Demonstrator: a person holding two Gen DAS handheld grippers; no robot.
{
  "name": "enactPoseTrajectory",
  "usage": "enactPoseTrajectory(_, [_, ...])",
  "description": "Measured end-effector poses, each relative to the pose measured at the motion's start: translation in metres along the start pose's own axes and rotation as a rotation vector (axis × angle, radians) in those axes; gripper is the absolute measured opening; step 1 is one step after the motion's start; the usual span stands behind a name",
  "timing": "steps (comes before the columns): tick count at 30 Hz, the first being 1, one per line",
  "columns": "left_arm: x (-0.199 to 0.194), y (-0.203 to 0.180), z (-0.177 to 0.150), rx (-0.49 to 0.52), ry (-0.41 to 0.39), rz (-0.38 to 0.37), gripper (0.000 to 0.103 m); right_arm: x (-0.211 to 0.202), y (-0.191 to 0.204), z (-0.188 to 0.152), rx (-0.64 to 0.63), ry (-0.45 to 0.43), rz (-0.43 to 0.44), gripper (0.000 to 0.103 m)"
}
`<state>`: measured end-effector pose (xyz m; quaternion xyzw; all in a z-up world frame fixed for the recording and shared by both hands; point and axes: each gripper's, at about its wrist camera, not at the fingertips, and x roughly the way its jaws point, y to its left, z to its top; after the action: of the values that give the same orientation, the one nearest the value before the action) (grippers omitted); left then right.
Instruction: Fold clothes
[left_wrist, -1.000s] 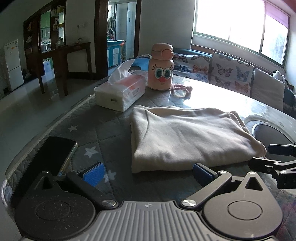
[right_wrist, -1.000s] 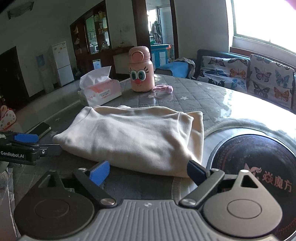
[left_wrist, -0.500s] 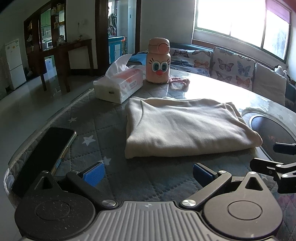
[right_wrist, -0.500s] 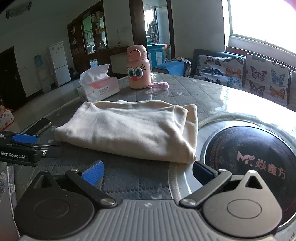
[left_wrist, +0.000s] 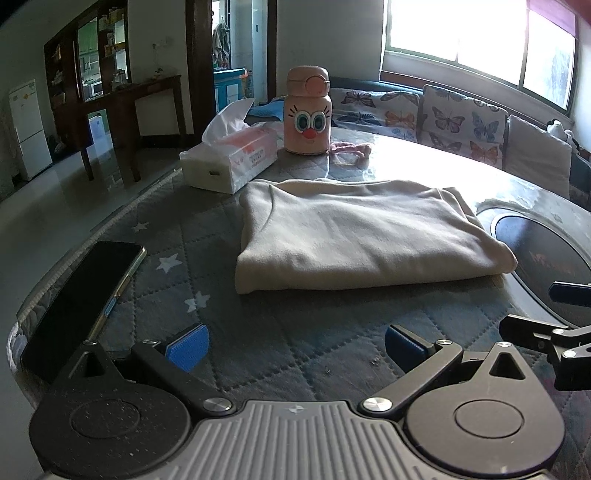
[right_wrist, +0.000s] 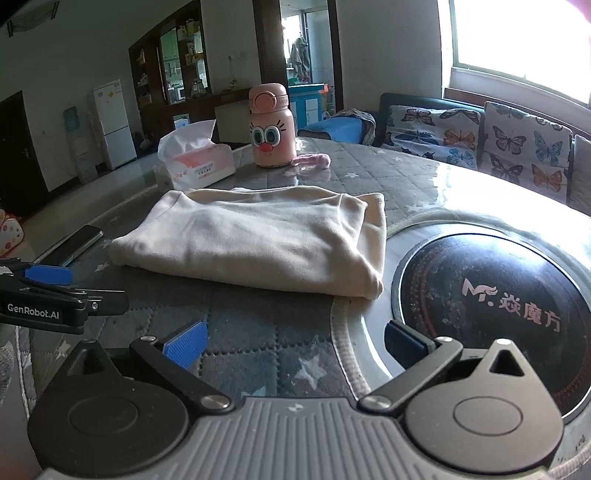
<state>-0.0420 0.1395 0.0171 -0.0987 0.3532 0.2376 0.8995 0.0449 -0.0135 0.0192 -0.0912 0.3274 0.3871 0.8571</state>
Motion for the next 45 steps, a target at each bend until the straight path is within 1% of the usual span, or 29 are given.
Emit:
enactPoseTrajectory(20, [-0.005,-0.012,-0.007,0.016,0.007,-0.001,0.103,-0.009,-0.003,-0.011,0.037,0.007,-0.002,0.103])
enactPoseTrajectory(45, [0.002,-0.023,-0.012,0.029,0.027,-0.011,0.103,-0.013,-0.010,-0.022,0.069,0.017,-0.011,0.103])
